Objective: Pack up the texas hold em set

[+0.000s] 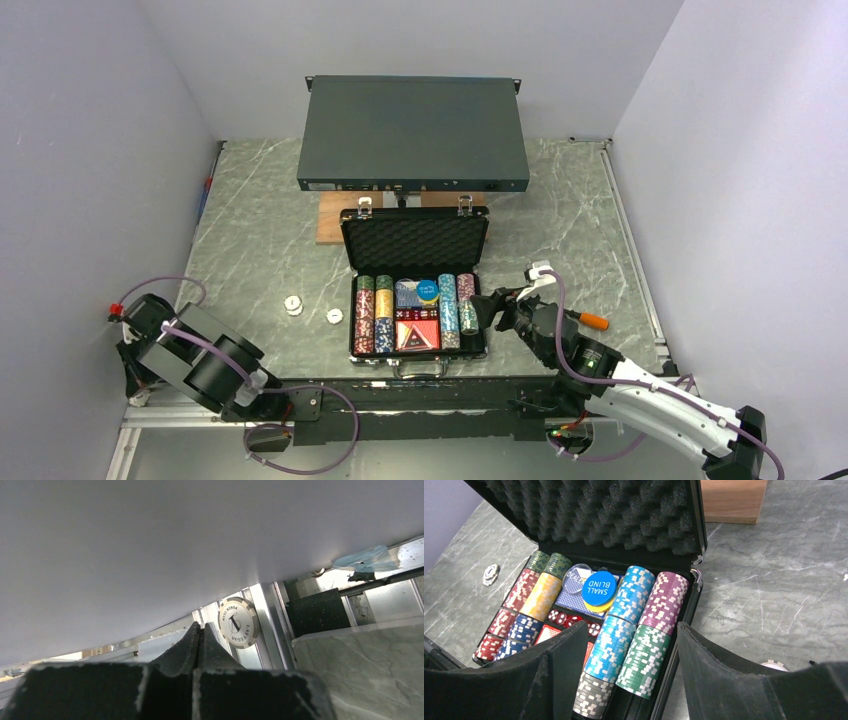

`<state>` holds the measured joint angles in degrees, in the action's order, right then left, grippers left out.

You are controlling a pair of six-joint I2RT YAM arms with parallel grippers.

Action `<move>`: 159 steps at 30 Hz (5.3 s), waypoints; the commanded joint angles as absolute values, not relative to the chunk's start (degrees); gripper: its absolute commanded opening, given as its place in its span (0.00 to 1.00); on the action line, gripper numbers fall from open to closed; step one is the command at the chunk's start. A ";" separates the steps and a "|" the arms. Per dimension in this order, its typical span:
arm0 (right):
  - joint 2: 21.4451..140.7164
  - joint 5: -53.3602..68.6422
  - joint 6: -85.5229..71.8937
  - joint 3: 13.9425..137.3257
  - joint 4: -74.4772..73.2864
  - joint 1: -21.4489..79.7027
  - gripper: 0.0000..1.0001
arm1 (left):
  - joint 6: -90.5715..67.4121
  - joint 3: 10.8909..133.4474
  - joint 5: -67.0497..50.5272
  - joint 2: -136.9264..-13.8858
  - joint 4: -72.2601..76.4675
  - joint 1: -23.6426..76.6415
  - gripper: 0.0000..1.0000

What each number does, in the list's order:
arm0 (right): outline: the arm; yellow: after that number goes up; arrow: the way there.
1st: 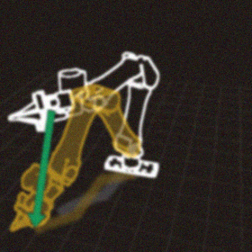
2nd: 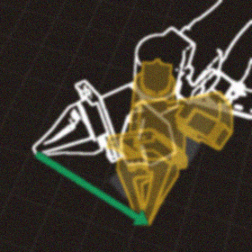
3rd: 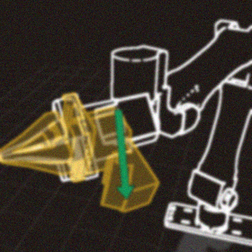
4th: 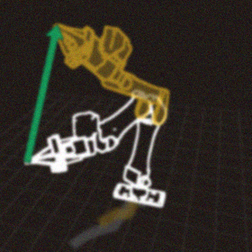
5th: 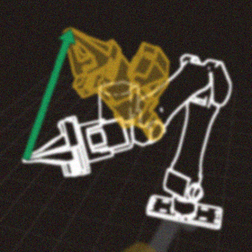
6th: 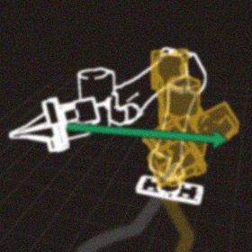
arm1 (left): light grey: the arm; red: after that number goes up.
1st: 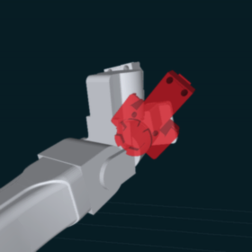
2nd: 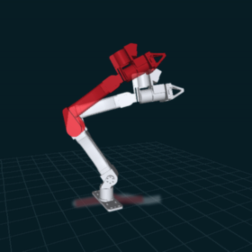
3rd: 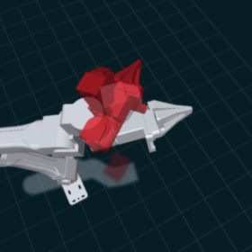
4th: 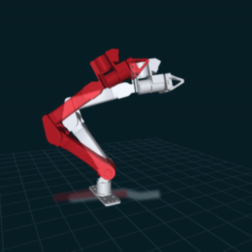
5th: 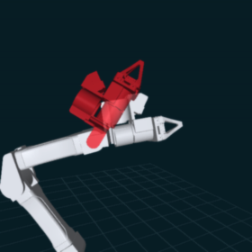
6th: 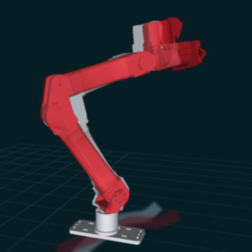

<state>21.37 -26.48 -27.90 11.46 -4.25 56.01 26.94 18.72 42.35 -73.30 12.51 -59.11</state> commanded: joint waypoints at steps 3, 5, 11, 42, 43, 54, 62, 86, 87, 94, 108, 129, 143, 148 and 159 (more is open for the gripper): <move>21.06 -27.46 -27.60 11.40 -2.44 56.01 0.68 | 28.58 21.27 41.90 -75.08 15.95 -61.83 0.00; 20.92 -27.91 -27.60 11.47 -2.62 56.02 0.68 | 27.82 21.77 40.99 -75.62 14.62 -62.99 0.00; 20.68 -28.43 -27.68 11.50 -3.01 55.92 0.68 | 29.93 21.31 42.99 -77.55 16.76 -63.63 0.00; 18.34 -31.18 -28.61 11.24 -4.27 55.96 0.70 | 30.78 22.92 30.35 -73.23 -2.67 -44.26 0.00; 18.60 -31.30 -28.65 11.27 -4.24 55.96 0.70 | 29.96 22.60 29.63 -70.47 -4.21 -43.49 0.00; 19.78 -30.32 -28.59 11.44 -3.80 55.93 0.70 | 26.49 20.28 38.97 -65.95 -1.45 -43.76 0.58; 20.25 -29.82 -28.39 11.39 -3.29 55.97 0.70 | 29.73 20.01 44.06 -68.25 5.78 -52.47 0.35; 21.90 -28.22 -27.85 11.40 -1.97 55.99 0.69 | 31.69 26.49 36.89 -82.31 13.78 -60.29 0.00; 22.00 -28.22 -27.86 11.46 -1.94 55.98 0.69 | 31.77 26.95 36.61 -82.87 13.49 -60.29 0.00; 22.70 -27.93 -27.68 11.53 -1.61 55.98 0.69 | 32.00 28.14 35.64 -85.27 14.12 -60.29 0.00; 22.38 -28.05 -27.77 11.45 -1.78 55.93 0.69 | 31.04 29.20 36.91 -87.69 9.12 -60.29 0.00; 15.84 -28.83 -28.52 10.43 -4.38 55.96 0.70 | 24.87 23.93 37.93 -74.55 -5.86 -53.06 0.00; 16.74 -28.57 -28.39 10.47 -3.86 55.99 0.70 | 30.30 22.73 43.37 -72.66 5.88 -60.25 0.22; 17.17 -28.74 -28.23 10.51 -3.69 55.98 0.70 | 32.78 22.40 44.72 -74.95 7.48 -61.02 0.00; 19.46 -29.01 -27.83 10.76 -2.26 56.07 0.69 | 31.30 25.34 34.25 -78.29 4.37 -67.38 0.00</move>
<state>18.35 -28.25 -28.12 10.52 -4.64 55.96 31.97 22.06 38.85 -76.79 4.91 -65.41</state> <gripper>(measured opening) 0.692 0.010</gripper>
